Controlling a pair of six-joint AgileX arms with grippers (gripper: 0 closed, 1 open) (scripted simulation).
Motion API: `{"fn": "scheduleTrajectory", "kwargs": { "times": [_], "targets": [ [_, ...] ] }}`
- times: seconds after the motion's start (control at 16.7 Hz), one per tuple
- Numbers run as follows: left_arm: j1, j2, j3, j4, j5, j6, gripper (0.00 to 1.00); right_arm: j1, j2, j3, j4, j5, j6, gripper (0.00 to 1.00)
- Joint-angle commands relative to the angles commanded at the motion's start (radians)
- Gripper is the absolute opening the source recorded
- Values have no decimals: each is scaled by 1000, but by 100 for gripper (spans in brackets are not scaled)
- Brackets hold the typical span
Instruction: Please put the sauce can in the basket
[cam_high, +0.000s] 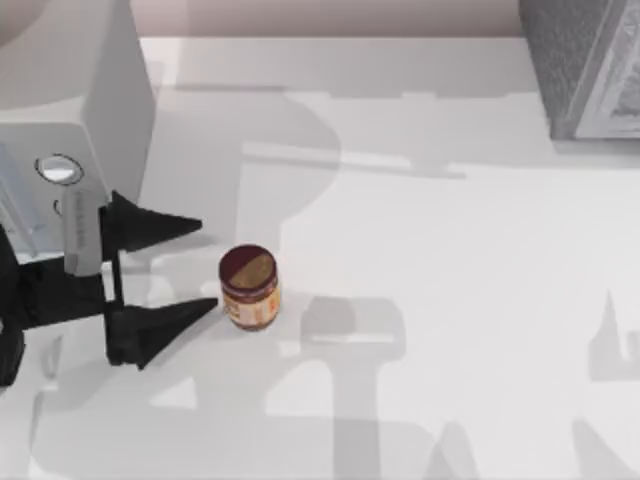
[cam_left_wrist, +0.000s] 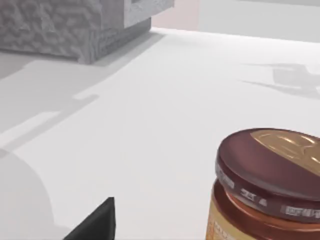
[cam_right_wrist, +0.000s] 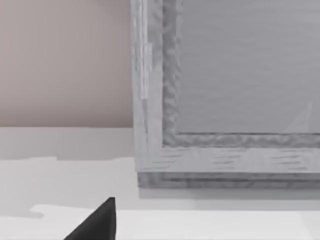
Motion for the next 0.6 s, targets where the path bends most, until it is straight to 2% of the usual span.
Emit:
{"fn": "scheduleTrajectory", "kwargs": {
  "times": [0.3,0.6],
  "targets": [
    [4,178,72,136,115,11,100,0,0,0,0,0,0,100],
    [4,189,77,144,122,12,100,0,0,0,0,0,0,100]
  ]
}}
